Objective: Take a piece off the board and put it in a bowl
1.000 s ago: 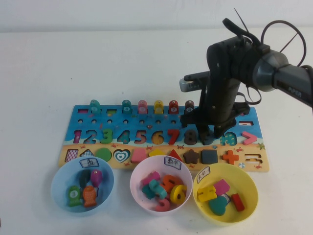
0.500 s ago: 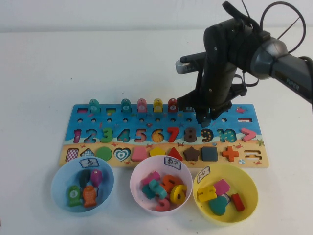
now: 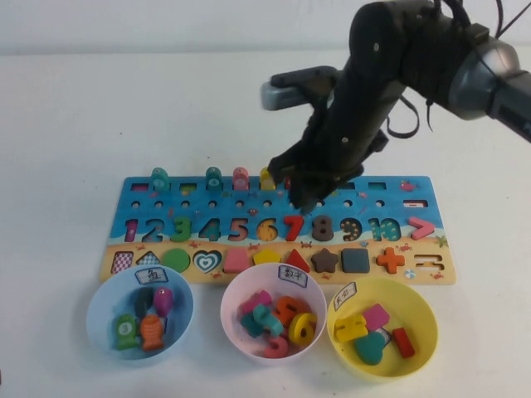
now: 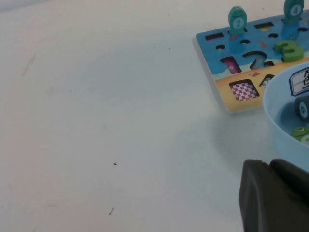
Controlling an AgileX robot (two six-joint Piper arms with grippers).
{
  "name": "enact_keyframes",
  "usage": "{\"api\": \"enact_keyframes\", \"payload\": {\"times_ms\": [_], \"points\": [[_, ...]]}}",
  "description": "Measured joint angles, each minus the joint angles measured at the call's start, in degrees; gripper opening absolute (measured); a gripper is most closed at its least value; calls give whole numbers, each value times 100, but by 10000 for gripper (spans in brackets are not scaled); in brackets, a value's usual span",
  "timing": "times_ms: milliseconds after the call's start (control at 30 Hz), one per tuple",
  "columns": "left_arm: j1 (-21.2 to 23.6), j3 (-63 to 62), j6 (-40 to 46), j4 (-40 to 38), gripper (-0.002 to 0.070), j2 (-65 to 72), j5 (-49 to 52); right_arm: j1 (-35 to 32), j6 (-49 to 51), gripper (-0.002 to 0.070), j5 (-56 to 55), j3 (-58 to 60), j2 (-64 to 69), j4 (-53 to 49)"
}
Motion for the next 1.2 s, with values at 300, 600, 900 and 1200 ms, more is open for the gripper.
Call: {"api": "enact_keyframes", "payload": {"times_ms": [300, 600, 900, 1200], "points": [[0, 0, 0, 0, -3, 0, 4, 1522, -660, 242, 15, 836, -482, -618], [0, 0, 0, 0, -3, 0, 13, 1818, -670, 395, 15, 873, -118, -1261], [0, 0, 0, 0, -3, 0, 13, 1818, -156, 423, -17, 1007, -646, -1234], [0, 0, 0, 0, -3, 0, 13, 1827, -98, 8, -106, 2407, -2944, -875]]}}
